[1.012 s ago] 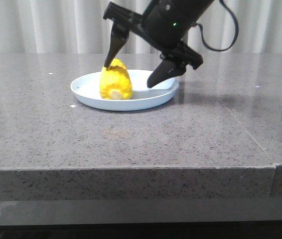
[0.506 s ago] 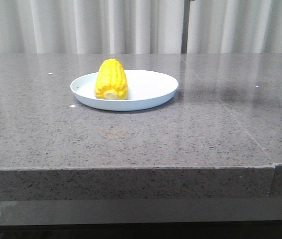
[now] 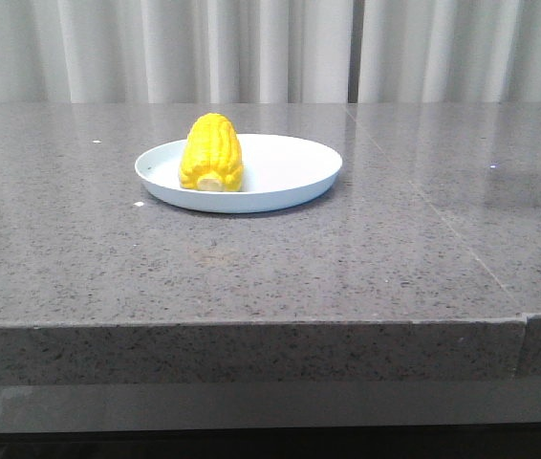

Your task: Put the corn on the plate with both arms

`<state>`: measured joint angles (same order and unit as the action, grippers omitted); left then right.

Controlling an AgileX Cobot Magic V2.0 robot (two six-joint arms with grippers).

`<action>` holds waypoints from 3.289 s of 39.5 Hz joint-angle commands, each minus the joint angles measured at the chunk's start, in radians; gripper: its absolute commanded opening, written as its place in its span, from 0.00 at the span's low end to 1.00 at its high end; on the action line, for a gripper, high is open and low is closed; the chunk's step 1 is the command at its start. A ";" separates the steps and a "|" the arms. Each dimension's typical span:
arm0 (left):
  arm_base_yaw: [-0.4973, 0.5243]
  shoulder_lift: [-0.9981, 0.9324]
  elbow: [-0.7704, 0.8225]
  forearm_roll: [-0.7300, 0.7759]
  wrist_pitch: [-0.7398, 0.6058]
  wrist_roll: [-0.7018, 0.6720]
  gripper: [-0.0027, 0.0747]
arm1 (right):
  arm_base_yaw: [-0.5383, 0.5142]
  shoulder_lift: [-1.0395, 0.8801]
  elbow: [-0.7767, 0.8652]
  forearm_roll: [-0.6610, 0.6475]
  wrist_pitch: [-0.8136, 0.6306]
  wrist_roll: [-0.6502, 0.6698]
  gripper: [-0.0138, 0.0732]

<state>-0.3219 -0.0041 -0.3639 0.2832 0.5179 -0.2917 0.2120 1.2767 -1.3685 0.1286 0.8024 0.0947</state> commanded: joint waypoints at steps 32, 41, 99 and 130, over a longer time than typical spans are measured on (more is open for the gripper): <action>-0.001 -0.017 -0.025 0.008 -0.079 0.000 0.01 | -0.013 -1.199 0.978 -0.115 -0.372 -0.012 0.08; -0.001 -0.017 -0.025 0.008 -0.079 0.000 0.01 | -0.013 -1.242 0.986 -0.115 -0.403 -0.012 0.08; 0.209 -0.021 0.061 -0.366 -0.237 0.387 0.01 | -0.013 -1.242 0.987 -0.115 -0.399 -0.012 0.08; 0.271 -0.021 0.373 -0.305 -0.490 0.383 0.01 | -0.013 -1.242 0.987 -0.115 -0.400 -0.012 0.08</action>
<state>-0.0520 -0.0041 0.0057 -0.0239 0.1197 0.0913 0.2056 0.0216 -0.3584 0.0241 0.4883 0.0910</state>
